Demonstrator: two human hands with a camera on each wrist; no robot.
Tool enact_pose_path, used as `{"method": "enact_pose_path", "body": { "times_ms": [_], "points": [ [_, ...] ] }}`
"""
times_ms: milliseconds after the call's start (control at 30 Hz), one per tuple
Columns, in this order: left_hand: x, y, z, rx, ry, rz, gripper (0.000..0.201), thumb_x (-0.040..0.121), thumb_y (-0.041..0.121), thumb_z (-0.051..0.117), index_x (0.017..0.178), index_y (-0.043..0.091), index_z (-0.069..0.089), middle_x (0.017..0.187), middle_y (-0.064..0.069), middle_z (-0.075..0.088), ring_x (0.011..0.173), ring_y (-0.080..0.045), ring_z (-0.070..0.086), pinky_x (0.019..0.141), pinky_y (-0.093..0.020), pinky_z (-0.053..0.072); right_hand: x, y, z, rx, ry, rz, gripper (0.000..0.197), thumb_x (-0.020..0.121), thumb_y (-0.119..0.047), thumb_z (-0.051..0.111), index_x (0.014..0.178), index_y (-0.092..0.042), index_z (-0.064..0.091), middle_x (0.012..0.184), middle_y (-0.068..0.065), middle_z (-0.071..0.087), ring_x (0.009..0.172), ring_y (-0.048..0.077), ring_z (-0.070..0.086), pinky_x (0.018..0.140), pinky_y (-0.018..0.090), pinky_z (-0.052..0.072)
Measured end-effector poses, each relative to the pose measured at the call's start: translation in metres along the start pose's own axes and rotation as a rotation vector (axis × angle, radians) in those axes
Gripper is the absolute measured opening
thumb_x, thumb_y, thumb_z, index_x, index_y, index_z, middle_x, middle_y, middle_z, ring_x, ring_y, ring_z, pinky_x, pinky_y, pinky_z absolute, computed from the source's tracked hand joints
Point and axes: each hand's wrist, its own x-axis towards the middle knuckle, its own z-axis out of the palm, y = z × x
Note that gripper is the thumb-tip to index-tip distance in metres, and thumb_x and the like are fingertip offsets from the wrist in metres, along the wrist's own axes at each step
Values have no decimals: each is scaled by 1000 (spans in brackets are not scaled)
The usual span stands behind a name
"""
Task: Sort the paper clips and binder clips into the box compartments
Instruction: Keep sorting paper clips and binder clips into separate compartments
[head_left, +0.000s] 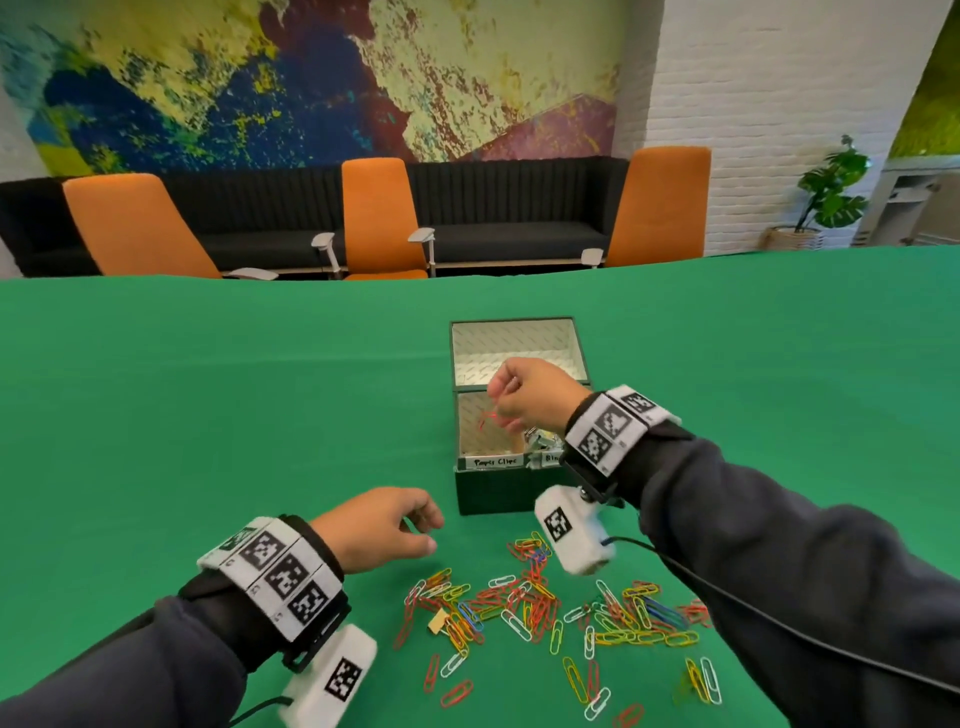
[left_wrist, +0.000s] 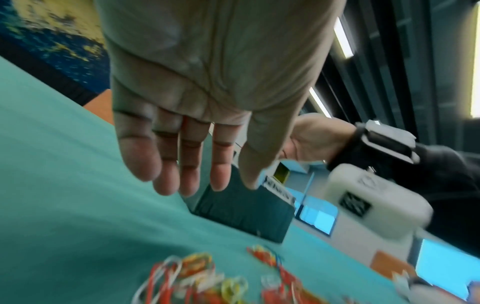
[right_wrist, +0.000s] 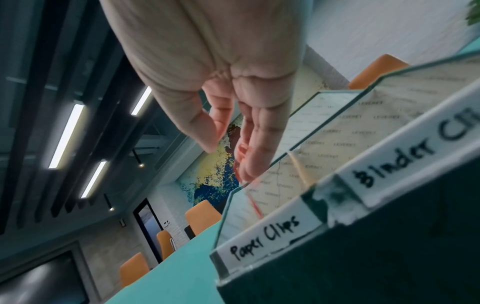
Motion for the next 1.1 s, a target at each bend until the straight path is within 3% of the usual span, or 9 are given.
{"method": "enact_pose_path", "body": {
  "times_ms": [100, 300, 400, 500, 600, 700, 800, 933, 1100],
  "points": [
    [-5, 5, 10, 189, -108, 7, 42, 81, 30, 67, 120, 22, 53, 121, 1, 55, 90, -10, 54, 82, -19, 42, 3, 1, 3, 22, 13, 16, 26, 84, 6, 52, 79, -19, 51, 95, 6, 58, 83, 19, 62, 83, 35, 56],
    [-4, 15, 30, 376, -240, -52, 69, 67, 36, 79, 122, 19, 42, 123, -5, 48, 108, -22, 52, 89, -31, 43, -32, 12, -1, 22, -14, -94, 20, 86, 6, 52, 95, -12, 53, 100, 7, 57, 89, 19, 58, 79, 36, 55],
    [1, 22, 33, 388, -242, -80, 61, 71, 29, 77, 119, 13, 43, 115, -8, 54, 98, -23, 53, 76, -28, 40, -54, 24, -1, -55, -213, -53, 21, 86, 4, 53, 99, -13, 53, 90, 2, 58, 73, 13, 60, 62, 23, 54],
    [4, 29, 33, 356, -214, -79, 43, 79, 20, 70, 115, 10, 48, 90, -1, 52, 84, -17, 47, 59, -25, 34, -70, 45, 8, -433, -433, -3, 29, 83, -9, 64, 109, -16, 54, 96, 0, 57, 62, 11, 55, 56, 21, 50],
    [9, 32, 36, 389, -182, -35, 20, 83, 15, 61, 103, 14, 55, 78, 4, 52, 83, -16, 45, 69, -23, 34, -78, 56, 25, -678, -540, 30, 50, 78, -21, 71, 123, -20, 48, 118, 5, 54, 88, 23, 61, 77, 32, 51],
    [12, 35, 40, 399, -186, -22, 21, 84, 12, 56, 105, 9, 60, 102, -9, 65, 81, -14, 46, 72, -23, 37, -79, 56, 41, -854, -553, 0, 62, 74, -29, 75, 128, -21, 43, 124, 7, 46, 108, 26, 54, 89, 34, 44],
    [11, 36, 39, 306, -164, -19, 16, 84, 6, 53, 96, 10, 63, 88, -3, 66, 64, -11, 52, 61, -19, 42, -78, 52, 50, -929, -576, -8, 54, 74, -25, 75, 119, -15, 48, 117, 9, 45, 97, 26, 54, 80, 32, 44],
    [13, 31, 23, -81, -65, -48, 25, 85, 0, 57, 71, 21, 52, 64, 6, 55, 35, 4, 53, 45, -11, 46, -81, 53, 50, -906, -615, -79, 15, 81, -15, 67, 80, -17, 52, 75, -4, 49, 82, 18, 47, 54, 22, 33],
    [22, 32, 2, -414, 61, -15, 21, 85, -4, 58, 73, 13, 54, 65, -2, 54, 39, -1, 55, 48, -15, 51, -93, 59, 44, -938, -568, -116, 15, 86, -4, 48, 80, -17, 48, 72, 0, 47, 76, 19, 46, 59, 23, 35]
  ]
}}
